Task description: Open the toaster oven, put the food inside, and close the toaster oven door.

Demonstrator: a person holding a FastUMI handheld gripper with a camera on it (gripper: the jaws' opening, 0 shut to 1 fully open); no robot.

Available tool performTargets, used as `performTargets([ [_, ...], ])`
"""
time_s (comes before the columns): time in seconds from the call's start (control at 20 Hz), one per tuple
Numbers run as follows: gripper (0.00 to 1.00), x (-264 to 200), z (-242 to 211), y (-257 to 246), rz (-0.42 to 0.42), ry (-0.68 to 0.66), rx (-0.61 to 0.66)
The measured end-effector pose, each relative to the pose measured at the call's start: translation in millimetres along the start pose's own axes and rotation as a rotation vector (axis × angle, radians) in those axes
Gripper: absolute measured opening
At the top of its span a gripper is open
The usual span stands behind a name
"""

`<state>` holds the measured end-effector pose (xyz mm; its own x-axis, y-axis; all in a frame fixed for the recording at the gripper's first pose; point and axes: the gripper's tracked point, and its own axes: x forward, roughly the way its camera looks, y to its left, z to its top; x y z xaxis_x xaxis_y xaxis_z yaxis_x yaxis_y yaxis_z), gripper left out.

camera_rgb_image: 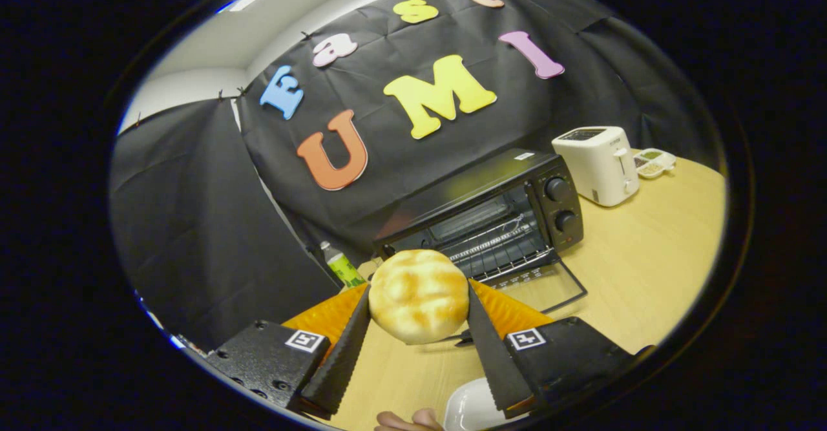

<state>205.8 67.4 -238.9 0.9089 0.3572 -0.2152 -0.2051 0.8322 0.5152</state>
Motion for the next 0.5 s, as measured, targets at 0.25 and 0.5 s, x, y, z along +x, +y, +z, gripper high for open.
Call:
performTargets([
  [0.25, 0.88, 54, -1, -8, 0.050, 0.021, 0.109],
  [0.5, 0.88, 95, 6, -43, -0.002, 0.011, 0.045],
])
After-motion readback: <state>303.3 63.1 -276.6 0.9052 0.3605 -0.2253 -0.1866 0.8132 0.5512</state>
